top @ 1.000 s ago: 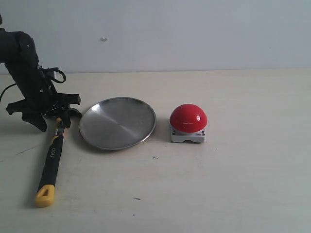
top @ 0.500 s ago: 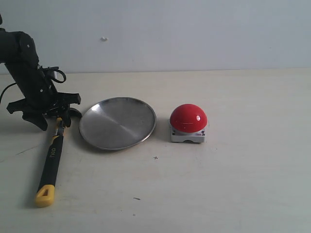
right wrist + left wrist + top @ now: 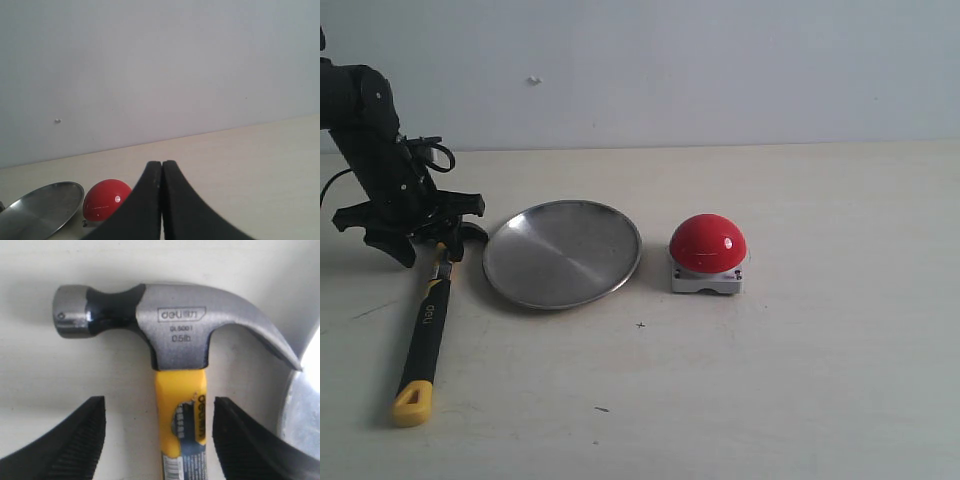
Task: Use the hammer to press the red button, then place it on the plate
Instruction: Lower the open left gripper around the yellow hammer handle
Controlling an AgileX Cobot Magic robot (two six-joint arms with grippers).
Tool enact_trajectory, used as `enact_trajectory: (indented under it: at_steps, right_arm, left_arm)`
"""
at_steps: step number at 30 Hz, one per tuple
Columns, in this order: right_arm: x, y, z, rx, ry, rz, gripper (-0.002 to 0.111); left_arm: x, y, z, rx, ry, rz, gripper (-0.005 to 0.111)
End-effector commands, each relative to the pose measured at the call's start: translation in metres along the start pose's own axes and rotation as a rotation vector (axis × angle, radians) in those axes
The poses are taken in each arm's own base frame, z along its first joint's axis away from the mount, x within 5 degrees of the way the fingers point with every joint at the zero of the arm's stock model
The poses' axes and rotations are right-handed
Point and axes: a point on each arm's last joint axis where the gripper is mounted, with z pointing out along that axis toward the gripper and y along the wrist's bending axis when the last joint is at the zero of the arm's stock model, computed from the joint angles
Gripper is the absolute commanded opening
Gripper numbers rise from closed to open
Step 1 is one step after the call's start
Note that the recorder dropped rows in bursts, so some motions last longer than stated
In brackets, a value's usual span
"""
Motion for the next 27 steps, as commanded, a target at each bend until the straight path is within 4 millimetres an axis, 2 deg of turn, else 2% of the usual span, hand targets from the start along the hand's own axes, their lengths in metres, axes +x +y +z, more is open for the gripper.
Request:
enact_trajectory:
  at_steps: [1,27]
  right_arm:
    - [0.0009,-0.0006,-0.0003,0.006,-0.003,-0.008,0.000]
    - [0.0009,-0.0006,-0.0003,0.006,-0.003,-0.008,0.000]
  left_arm:
    - [-0.0007,-0.0036,-0.0022,0.000,-0.009,0.012,0.061]
    - [0.0055,-0.0028,-0.0024,-0.007,0.059,0.038,0.061]
